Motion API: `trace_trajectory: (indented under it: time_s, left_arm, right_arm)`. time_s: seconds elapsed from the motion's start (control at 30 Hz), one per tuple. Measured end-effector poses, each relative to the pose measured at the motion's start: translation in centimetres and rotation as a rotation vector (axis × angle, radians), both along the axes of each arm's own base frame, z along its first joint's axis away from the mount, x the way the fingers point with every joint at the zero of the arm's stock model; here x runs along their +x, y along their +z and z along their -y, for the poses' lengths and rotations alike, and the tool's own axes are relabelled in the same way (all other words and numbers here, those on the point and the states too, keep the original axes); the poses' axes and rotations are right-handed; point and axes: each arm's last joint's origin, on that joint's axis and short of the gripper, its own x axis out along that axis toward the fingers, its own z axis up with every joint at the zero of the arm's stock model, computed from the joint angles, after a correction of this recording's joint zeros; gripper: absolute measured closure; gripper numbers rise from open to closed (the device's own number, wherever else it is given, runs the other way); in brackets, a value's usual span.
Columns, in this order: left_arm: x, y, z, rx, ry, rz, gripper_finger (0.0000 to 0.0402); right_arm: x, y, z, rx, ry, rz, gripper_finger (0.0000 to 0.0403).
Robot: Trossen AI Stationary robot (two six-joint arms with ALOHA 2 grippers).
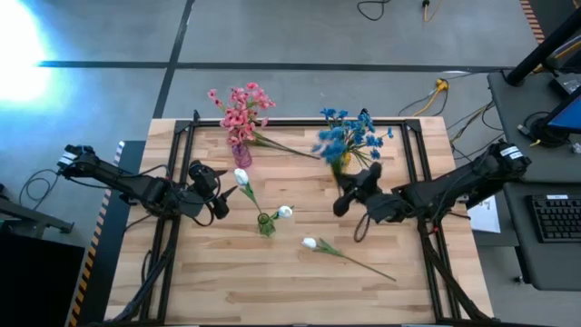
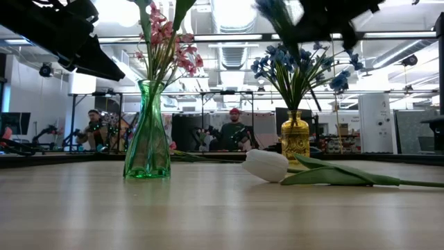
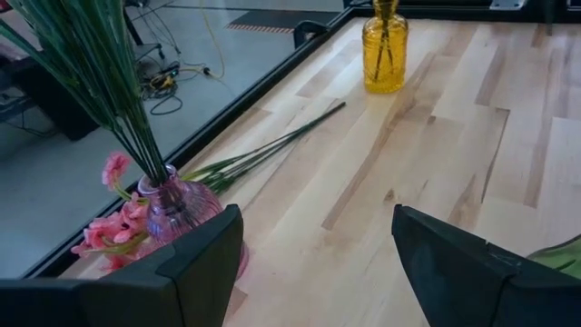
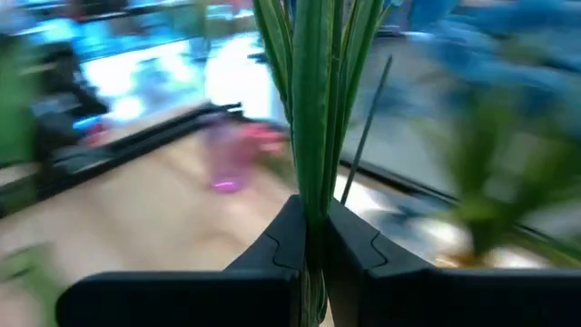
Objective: Sort flowers into vase by color
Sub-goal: Put the blue flower into the yellow vase
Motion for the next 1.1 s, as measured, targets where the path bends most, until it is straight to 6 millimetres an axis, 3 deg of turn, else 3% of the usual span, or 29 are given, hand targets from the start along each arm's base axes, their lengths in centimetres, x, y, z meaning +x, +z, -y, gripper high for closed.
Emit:
trace_trajectory:
  time_s: [0.17,0.3,0.57,0.73,1.1]
  left_arm:
    - [0.0,0.0,0.0,0.000,0.000,0.000,0.0134]
    - [0.0,0.0,0.0,-0.002,0.002,0.002,0.0134]
    - [0.1,0.1,0.0,-0.011,0.006,0.018,0.0134]
    - [0.1,0.2,0.0,-0.018,0.008,0.034,0.0134]
    - [0.1,0.3,-0.1,-0.038,0.072,0.086,0.0134]
  right_arm:
    - [1.2,2.3,-0.5,-0.130,0.256,0.077,0.0388]
    - [1.5,3.6,0.2,-0.278,0.358,0.127,0.0388]
    - [0.8,1.2,4.3,-0.439,0.531,0.274,0.0388]
    - [-0.6,-0.6,6.4,-0.512,0.482,0.310,0.0388]
    - [-0.8,-1.2,7.4,-0.608,0.315,0.137,0.0388]
